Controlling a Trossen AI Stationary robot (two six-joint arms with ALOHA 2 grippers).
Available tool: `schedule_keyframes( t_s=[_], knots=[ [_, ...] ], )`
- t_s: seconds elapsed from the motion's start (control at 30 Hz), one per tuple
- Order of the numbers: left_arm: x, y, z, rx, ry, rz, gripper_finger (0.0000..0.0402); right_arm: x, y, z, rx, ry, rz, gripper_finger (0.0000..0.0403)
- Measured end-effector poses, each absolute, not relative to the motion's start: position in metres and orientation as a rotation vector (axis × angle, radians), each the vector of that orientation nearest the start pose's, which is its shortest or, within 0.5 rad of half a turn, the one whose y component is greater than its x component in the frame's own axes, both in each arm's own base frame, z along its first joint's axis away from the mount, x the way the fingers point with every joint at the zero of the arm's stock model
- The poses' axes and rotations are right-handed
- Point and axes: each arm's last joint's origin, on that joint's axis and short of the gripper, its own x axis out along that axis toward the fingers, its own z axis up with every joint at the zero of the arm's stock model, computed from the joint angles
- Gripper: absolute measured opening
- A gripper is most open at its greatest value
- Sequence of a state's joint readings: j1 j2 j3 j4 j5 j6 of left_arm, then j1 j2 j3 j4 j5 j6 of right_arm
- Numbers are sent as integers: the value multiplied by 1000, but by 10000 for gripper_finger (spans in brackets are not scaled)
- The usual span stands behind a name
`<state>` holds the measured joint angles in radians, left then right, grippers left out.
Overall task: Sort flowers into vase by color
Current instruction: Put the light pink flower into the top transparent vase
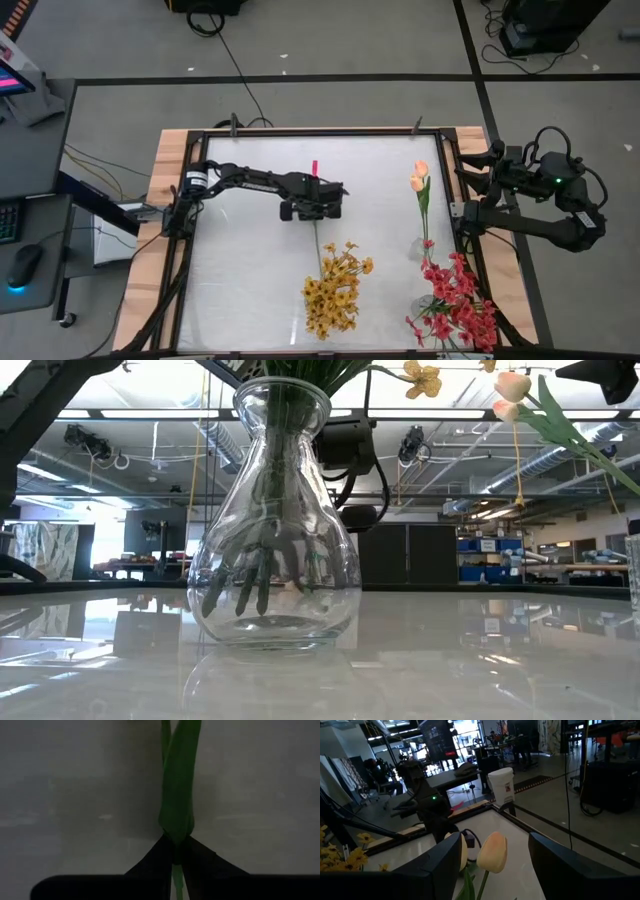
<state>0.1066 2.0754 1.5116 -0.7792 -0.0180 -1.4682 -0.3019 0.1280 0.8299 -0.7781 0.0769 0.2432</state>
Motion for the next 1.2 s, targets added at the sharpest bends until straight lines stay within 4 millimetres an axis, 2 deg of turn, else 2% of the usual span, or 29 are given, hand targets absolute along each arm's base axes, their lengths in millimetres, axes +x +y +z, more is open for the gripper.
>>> schedule_keyframes(
  t_s=[0.77,1.03,1.2],
  knots=[
    [432,108,183,-996,722,627,40,2,-3,334,249,30,-386,239],
    [441,124,195,-923,586,468,40,2,-3,334,249,30,-386,239],
    [446,127,202,-923,524,376,40,2,-3,334,249,30,-386,239]
  ],
)
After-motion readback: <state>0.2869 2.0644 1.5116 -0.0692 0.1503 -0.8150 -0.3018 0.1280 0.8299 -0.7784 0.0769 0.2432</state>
